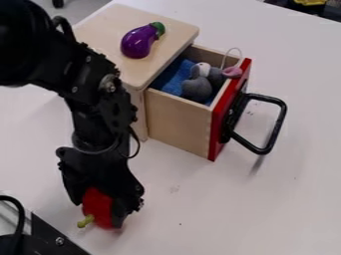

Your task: Put red pepper on top of drawer

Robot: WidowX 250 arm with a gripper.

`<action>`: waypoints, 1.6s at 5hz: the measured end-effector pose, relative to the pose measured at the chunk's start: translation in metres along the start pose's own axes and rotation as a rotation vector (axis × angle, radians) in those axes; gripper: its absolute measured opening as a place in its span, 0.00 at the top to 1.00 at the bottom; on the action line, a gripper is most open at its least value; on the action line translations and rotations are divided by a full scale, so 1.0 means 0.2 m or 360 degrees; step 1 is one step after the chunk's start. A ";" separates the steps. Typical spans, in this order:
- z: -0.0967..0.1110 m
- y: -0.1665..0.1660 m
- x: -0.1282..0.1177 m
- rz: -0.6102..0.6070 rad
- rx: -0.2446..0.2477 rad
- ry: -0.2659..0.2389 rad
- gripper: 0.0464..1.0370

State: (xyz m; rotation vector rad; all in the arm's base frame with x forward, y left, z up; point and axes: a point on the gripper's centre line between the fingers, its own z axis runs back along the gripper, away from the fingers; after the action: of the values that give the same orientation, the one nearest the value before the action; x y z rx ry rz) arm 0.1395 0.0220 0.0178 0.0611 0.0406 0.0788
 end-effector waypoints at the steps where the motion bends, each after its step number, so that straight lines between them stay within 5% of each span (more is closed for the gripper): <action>1: 0.12 -0.01 0.02 -0.0002 -0.0025 -0.0052 0.17; 4: 0.85 0.20 0.28 0.0082 -0.0120 -0.0315 0.17; 6: 0.87 0.45 0.53 0.0195 -0.0117 -0.0327 0.17; 7: 0.80 0.52 0.60 0.0222 -0.0105 -0.0274 0.17; 8: 0.64 0.56 0.67 0.0212 -0.0096 -0.0140 0.17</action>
State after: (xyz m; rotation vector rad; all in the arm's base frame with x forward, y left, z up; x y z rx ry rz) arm 0.2694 0.1374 0.1478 0.0067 -0.0535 0.2104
